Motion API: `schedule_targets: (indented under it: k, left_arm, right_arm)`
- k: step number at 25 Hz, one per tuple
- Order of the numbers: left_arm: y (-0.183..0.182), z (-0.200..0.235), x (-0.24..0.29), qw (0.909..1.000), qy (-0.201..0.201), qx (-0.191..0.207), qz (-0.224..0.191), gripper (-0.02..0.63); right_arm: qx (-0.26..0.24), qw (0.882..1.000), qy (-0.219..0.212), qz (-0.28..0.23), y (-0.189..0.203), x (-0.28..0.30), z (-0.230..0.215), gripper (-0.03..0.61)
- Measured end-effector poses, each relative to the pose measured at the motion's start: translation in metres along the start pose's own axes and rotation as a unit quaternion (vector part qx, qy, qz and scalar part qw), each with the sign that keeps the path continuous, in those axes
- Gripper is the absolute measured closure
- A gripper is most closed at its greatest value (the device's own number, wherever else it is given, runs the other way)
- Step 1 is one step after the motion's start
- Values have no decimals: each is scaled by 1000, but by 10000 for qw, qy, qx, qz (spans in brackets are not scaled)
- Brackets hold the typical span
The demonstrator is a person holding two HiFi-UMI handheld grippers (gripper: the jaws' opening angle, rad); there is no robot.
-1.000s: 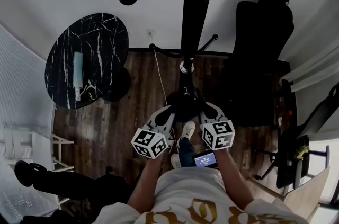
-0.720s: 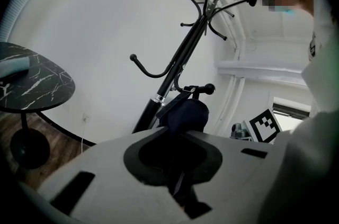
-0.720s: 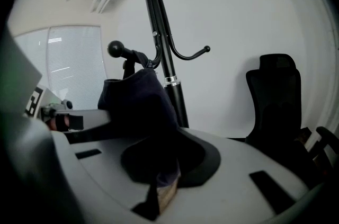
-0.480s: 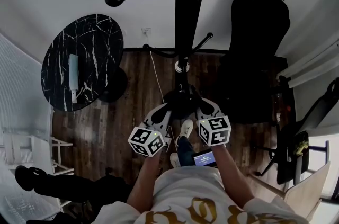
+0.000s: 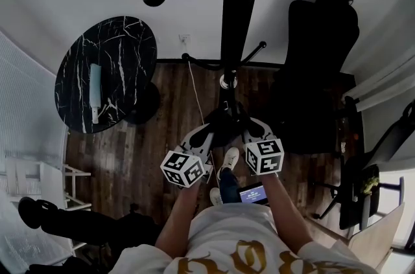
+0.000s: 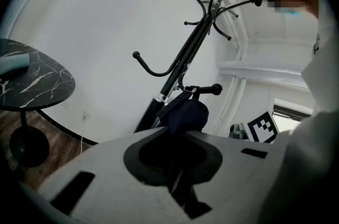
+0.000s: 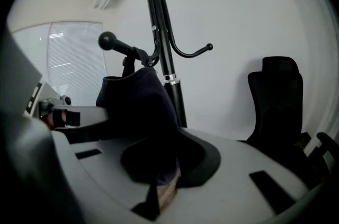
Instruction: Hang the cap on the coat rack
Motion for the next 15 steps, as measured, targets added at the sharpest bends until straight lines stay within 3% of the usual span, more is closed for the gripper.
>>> schedule_targets:
  k: [15]
  left_arm:
    - [2, 14, 14, 9998, -100, 125, 81, 588]
  right_arm:
    - [22, 10000, -54, -26, -2, 14, -9, 551]
Point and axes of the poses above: the fingertips, and each gripper's own axes: x forward along the fingers, z to its left, y out of its underside, the point moved 5 cm from there along -x, backward along the fingers, and after that the axes turned 12 degrees about x, right-handed, at the moved point
